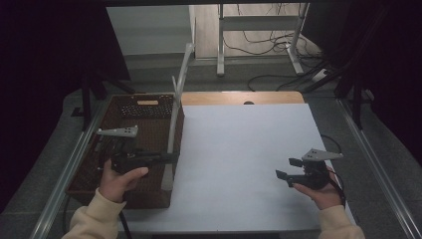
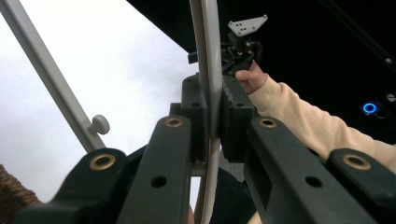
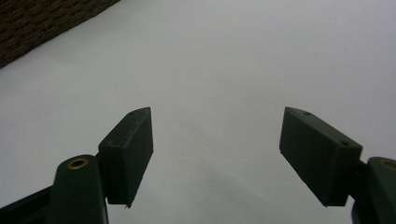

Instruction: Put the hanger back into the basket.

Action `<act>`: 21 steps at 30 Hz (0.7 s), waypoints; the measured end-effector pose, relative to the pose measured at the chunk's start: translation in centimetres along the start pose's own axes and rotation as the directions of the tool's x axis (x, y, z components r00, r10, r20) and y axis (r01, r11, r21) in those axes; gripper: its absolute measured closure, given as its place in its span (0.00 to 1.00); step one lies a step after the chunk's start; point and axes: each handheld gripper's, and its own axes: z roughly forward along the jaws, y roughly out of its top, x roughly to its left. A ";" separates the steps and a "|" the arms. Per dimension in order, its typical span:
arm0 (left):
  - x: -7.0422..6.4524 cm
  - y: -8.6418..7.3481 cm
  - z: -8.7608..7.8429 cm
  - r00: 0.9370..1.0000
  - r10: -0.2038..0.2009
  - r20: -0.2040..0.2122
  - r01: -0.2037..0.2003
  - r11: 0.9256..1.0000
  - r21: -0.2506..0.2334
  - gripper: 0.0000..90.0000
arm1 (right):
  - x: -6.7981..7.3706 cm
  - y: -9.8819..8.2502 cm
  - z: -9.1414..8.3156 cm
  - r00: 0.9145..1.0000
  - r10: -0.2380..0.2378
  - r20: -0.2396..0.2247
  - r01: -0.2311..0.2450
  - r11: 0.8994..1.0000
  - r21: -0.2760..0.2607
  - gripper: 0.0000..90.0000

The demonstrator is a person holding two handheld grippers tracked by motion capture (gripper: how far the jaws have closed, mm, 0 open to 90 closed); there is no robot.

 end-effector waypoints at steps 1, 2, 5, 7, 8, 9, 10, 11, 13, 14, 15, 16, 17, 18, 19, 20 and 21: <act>0.1 0.0 -0.2 1.000 0.004 0.004 -0.004 1.000 0.005 0.91 | 0.0 0.0 0.0 1.000 -0.001 0.001 0.001 1.000 0.003 0.29; 0.2 0.1 -0.4 1.000 0.006 0.008 -0.006 1.000 0.007 0.91 | 0.0 0.0 0.0 1.000 -0.002 0.002 0.002 1.000 0.005 0.29; 0.5 0.2 -1.0 1.000 0.011 0.013 -0.012 1.000 0.023 0.91 | 0.0 0.0 0.0 1.000 0.001 0.003 -0.001 1.000 0.007 0.29; 0.7 0.3 -1.6 1.000 0.015 0.014 -0.015 0.999 0.031 0.91 | 0.0 0.0 0.0 1.000 0.001 0.004 -0.001 1.000 0.007 0.29; 0.9 0.3 -1.9 1.000 0.017 0.013 -0.017 0.999 0.035 0.91 | 0.0 0.0 0.0 1.000 0.001 0.004 -0.001 1.000 0.008 0.29; 1.0 0.3 -2.2 1.000 0.017 0.008 -0.017 0.999 0.037 0.91 | 0.0 0.0 0.1 1.000 0.001 0.004 -0.001 1.000 0.008 0.29; 1.2 0.3 -2.6 1.000 0.014 0.000 -0.014 0.999 0.040 0.91 | 0.0 0.0 0.1 1.000 0.000 0.005 0.000 1.000 0.009 0.29; 1.4 0.3 -2.9 1.000 0.009 -0.009 -0.009 0.999 0.043 0.91 | 0.0 0.0 0.1 1.000 0.000 0.006 0.000 1.000 0.009 0.29; 1.8 0.3 -3.6 1.000 0.005 -0.024 -0.004 0.999 0.049 0.91 | 0.0 0.0 0.2 1.000 -0.002 0.005 0.002 1.000 0.011 0.29; 1.9 0.2 -3.9 1.000 0.002 -0.028 -0.001 0.999 0.051 0.91 | 0.0 0.0 0.2 1.000 -0.002 0.006 0.002 1.000 0.013 0.29; 2.1 0.2 -4.2 1.000 0.000 -0.030 0.001 0.999 0.054 0.91 | 0.0 0.0 0.2 1.000 -0.003 0.007 0.003 1.000 0.016 0.29; 2.2 0.2 -4.5 1.000 0.001 -0.028 0.001 0.998 0.057 0.91 | 0.0 0.0 0.3 1.000 -0.003 0.007 0.003 1.000 0.016 0.29; 2.4 0.1 -4.8 1.000 0.000 -0.024 0.001 0.998 0.060 0.91 | 0.0 0.0 0.3 1.000 -0.004 0.007 0.003 1.000 0.017 0.29; 2.6 0.1 -5.0 1.000 0.001 -0.023 0.001 0.998 0.066 0.91 | 0.0 0.0 0.3 1.000 -0.004 0.008 0.004 1.000 0.017 0.28; 2.7 0.1 -5.2 1.000 -0.001 -0.022 0.003 0.998 0.070 0.91 | 0.0 0.0 0.3 1.000 -0.003 0.007 0.003 1.000 0.017 0.29; 2.9 0.0 -5.4 1.000 -0.002 -0.022 0.003 0.997 0.076 0.91 | 0.0 0.0 0.3 1.000 -0.004 0.008 0.004 1.000 0.017 0.29; 3.1 0.0 -5.6 1.000 -0.001 -0.025 0.003 0.996 0.084 0.91 | 0.0 0.0 0.3 1.000 -0.003 0.008 0.003 1.000 0.018 0.29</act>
